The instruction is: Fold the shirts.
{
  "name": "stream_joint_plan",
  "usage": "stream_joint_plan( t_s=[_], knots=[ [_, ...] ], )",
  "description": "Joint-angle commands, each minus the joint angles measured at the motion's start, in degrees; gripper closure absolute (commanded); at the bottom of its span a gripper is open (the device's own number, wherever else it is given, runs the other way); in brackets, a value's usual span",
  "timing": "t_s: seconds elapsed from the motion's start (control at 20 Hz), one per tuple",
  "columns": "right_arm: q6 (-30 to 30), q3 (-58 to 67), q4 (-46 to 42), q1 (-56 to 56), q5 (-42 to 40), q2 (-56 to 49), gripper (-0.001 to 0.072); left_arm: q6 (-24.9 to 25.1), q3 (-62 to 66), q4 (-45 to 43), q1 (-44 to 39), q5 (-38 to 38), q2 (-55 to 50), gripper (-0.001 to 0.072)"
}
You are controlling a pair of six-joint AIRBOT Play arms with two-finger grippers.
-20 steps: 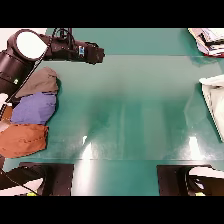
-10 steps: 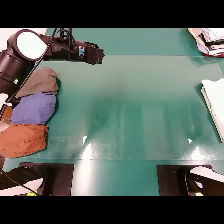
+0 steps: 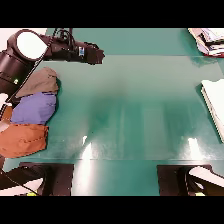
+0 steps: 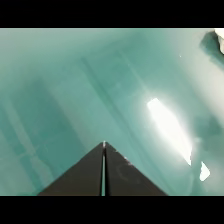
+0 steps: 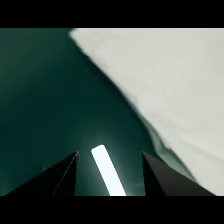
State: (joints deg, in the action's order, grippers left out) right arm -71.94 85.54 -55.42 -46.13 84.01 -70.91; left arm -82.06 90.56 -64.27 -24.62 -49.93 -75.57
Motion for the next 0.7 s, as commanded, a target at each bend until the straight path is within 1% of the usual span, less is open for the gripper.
stream_joint_plan(
  t_s=[0.0, 0.05, 0.1, 0.2, 0.3, 0.35, 0.5, 0.65],
  knots=[
    [0.0, 3.4, 7.8, 13.1, -0.9, 0.1, 0.0240, 0.0, 0.0, 0.1, 0.0, -1.5, 0.0, 0.0686],
    [0.0, 4.1, 7.6, 18.1, -1.1, 0.1, 0.0252, 0.0, 0.0, 0.1, 0.0, -1.5, 0.0, 0.0686],
    [0.0, 4.6, 7.4, 22.2, -1.5, 0.1, 0.0285, 0.0, 0.0, 0.1, 0.0, -1.5, 0.0, 0.0686],
    [0.0, 5.2, 7.3, 30.1, -2.4, 0.1, 0.0294, 0.0, 0.0, 0.2, 0.0, -1.5, 0.0, 0.0686],
    [1.3, 5.2, 7.3, 36.2, -3.2, 0.1, 0.0623, 0.0, 0.0, 0.2, 0.0, -1.5, 0.0, 0.0686],
    [2.5, 5.2, 7.3, 38.6, -3.1, 0.0, 0.0700, 0.0, 0.0, 0.2, 0.0, -1.5, 0.0, 0.0686],
    [2.7, 5.2, 7.2, 42.9, -3.1, -0.1, 0.0700, 0.0, 0.0, 0.2, 0.0, -1.5, 0.0, 0.0686],
    [2.7, 5.2, 7.3, 43.6, -2.8, -0.1, 0.0700, 0.0, 0.0, 0.2, 0.0, -1.5, 0.0, 0.0686]
  ],
)
